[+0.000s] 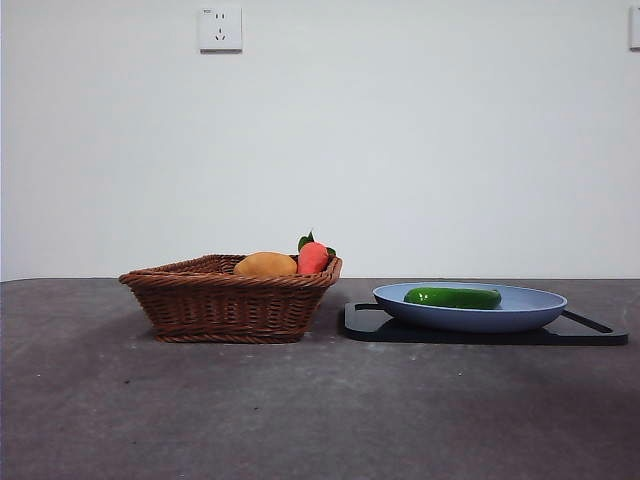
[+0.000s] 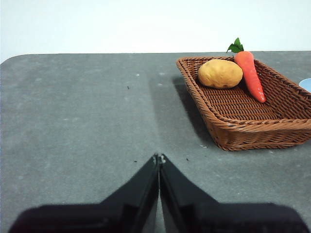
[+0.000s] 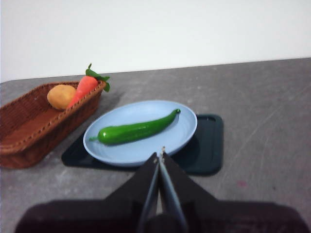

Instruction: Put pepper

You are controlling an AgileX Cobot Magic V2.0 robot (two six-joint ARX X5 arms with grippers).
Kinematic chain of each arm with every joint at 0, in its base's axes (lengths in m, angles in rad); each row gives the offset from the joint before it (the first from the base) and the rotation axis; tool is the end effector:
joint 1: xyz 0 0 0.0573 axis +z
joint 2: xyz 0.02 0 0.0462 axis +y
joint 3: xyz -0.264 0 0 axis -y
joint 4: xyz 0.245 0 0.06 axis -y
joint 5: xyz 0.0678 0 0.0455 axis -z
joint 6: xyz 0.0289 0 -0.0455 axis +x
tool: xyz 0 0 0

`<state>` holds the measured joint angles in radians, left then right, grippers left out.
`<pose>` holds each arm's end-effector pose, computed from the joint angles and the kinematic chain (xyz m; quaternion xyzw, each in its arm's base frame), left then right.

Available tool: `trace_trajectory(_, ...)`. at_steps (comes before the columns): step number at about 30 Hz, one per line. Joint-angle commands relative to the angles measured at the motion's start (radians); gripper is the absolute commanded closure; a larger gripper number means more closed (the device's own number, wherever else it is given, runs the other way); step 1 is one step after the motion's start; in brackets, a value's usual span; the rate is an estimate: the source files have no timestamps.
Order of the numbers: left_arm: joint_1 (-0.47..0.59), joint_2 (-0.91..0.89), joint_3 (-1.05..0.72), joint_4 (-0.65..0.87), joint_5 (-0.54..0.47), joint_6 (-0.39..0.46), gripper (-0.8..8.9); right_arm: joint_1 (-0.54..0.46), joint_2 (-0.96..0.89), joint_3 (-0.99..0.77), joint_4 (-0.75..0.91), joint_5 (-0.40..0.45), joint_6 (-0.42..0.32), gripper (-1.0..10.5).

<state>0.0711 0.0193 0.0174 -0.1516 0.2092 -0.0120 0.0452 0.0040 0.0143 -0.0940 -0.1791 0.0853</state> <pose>0.0963 0.0008 0.1534 -0.0167 0.0763 -0.0683 0.9946 0.0959 0.0095 0.1590 0.0451 0.0465 0.1099 0.9918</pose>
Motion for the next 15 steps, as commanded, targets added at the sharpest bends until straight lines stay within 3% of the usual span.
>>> trace_trajectory(1, 0.003, -0.002, -0.011, 0.009, 0.002, -0.008, 8.05, -0.002, -0.005, -0.006, -0.022, 0.004, 0.011, 9.4)
trace_trajectory(15, 0.003, -0.002, -0.011, 0.009, 0.002, -0.008, 8.05, -0.001, -0.004, -0.006, -0.057, 0.003, 0.022, 9.4)
